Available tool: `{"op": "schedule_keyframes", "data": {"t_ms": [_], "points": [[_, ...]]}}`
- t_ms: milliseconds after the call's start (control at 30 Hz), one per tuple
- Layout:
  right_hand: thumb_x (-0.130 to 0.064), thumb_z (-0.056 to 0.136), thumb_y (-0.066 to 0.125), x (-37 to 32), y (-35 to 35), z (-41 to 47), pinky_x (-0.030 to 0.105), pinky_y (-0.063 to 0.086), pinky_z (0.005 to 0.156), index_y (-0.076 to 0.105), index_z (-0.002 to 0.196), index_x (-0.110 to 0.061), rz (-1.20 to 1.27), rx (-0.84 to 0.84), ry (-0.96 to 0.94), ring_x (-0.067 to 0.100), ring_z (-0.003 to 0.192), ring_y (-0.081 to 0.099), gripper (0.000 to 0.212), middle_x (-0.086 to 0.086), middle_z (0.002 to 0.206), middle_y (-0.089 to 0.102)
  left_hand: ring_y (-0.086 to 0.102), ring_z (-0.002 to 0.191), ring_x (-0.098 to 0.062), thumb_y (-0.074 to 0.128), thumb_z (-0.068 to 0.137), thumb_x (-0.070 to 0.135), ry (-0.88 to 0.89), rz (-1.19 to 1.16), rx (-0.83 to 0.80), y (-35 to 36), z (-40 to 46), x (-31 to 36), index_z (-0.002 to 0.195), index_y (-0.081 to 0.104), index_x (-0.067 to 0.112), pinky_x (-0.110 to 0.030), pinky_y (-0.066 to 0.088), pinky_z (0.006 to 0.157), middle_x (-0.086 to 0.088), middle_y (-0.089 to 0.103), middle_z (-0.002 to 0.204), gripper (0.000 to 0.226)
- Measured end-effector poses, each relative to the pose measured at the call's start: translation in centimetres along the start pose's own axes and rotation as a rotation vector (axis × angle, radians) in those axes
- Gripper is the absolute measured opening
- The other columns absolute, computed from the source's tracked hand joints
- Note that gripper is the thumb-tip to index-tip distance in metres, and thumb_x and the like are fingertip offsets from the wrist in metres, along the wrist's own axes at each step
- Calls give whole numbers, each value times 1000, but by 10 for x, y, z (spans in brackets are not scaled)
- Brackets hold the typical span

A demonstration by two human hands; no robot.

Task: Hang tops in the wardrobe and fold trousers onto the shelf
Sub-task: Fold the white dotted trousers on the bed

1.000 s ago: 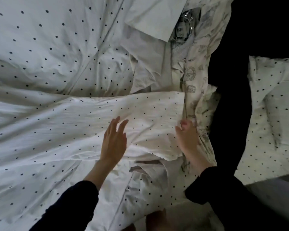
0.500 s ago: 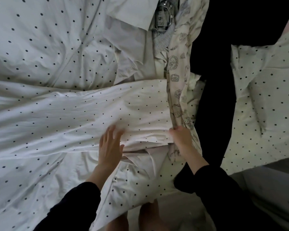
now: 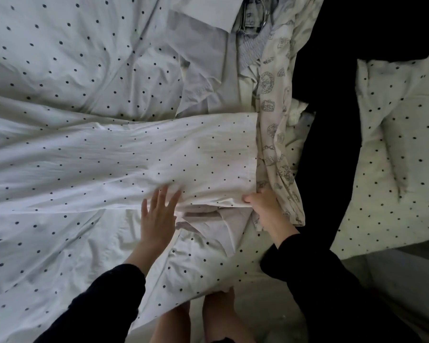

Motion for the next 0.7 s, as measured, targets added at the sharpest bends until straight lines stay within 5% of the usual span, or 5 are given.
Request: {"op": "schedule_keyframes", "data": {"t_ms": [167,333,500,633,700], "points": [[-32,81,67,-7,3,-9,41,42,99,52,127,-3,-166,-31,-45,30,115,52,56,9,120,57,28,139,-36,74,72,0,-77,60,-45,-12,10,-30,145,35,20,-60,28,104,-16,29,151,85],[-11,83,60,-15,-3,-12,40,48,90,54,120,4,-58,10,-87,27,101,58,40,13,108,60,38,131,-42,86,55,3,-32,128,-69,-10,5,-58,139,44,14,-64,36,94,-23,37,145,94],[-13,86,64,8,-19,-28,17,37,42,55,114,0,30,-28,-71,9,62,45,32,0,90,53,34,135,-40,87,57,8,51,130,-90,-6,-19,-26,144,34,20,-63,28,102,-20,32,149,103],[-12,89,63,34,-39,-47,18,30,47,56,112,2,-2,-33,-34,10,59,41,28,1,78,50,48,123,-43,83,57,0,51,190,-105,-11,-32,-1,131,55,14,-68,35,91,-21,48,137,81],[-10,89,62,43,-49,-57,25,45,59,56,108,1,-62,-8,-50,18,72,54,23,8,85,58,51,120,-44,72,57,-12,29,183,-142,-13,-42,12,126,59,12,-71,38,86,-23,53,132,74]]}}
Point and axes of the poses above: each hand's wrist, its own z-axis towards the middle knuckle, its own y-axis out of the palm, x = y × z, the point moved 7 cm from there along z, towards the middle knuckle
